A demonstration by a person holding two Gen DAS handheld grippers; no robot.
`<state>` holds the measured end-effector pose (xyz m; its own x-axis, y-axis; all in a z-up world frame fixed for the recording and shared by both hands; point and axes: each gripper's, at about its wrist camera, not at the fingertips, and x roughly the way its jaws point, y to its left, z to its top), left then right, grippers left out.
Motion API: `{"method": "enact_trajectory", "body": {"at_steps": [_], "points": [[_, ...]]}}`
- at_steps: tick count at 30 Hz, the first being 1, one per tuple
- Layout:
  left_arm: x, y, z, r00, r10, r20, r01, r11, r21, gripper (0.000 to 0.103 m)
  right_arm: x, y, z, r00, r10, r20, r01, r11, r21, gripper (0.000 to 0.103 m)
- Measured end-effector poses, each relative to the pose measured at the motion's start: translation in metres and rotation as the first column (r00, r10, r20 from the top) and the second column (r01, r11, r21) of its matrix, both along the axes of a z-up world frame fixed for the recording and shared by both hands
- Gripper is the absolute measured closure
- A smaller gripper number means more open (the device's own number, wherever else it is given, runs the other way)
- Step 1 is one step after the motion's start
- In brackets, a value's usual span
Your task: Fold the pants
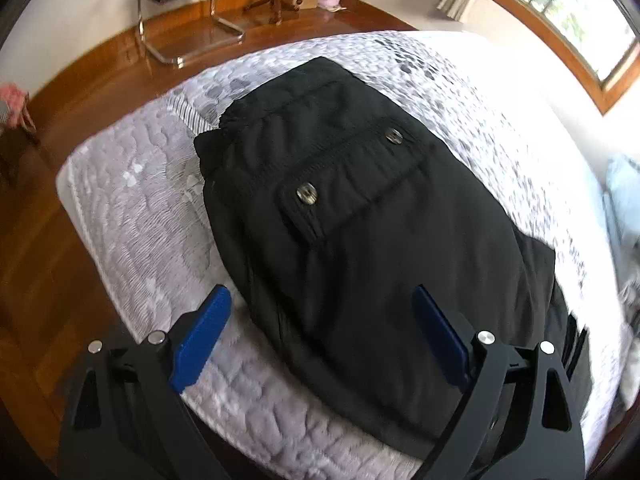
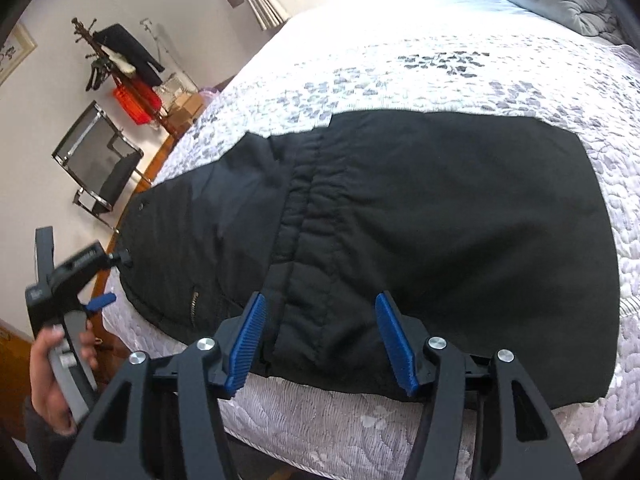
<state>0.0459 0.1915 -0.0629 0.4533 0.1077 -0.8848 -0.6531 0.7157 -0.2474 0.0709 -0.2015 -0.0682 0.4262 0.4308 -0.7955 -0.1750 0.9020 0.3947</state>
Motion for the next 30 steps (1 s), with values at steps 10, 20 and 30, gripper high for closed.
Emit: {"method": "enact_trajectory", "body": {"at_steps": [10, 20, 30], "points": [[0.006, 0.034, -0.041, 0.994, 0.105, 0.007, -0.103, 0.983, -0.153, 0.012, 0.006, 0.002, -0.019, 0.999, -0.001, -0.05, -0.002, 0.998, -0.069, 0.045], [0.044, 0.02, -0.047, 0.993, 0.107, 0.052, -0.098, 0.984, -0.148, 0.013, 0.011, 0.014, -0.024, 0.997, 0.021, -0.068, -0.031, 0.988, -0.15, 0.039], [0.046, 0.029, -0.044, 0.982, 0.158, 0.106, -0.133, 0.968, -0.211, 0.072, 0.01, 0.012, -0.027, 0.998, 0.016, -0.066, -0.026, 0.987, -0.156, 0.036]]}}
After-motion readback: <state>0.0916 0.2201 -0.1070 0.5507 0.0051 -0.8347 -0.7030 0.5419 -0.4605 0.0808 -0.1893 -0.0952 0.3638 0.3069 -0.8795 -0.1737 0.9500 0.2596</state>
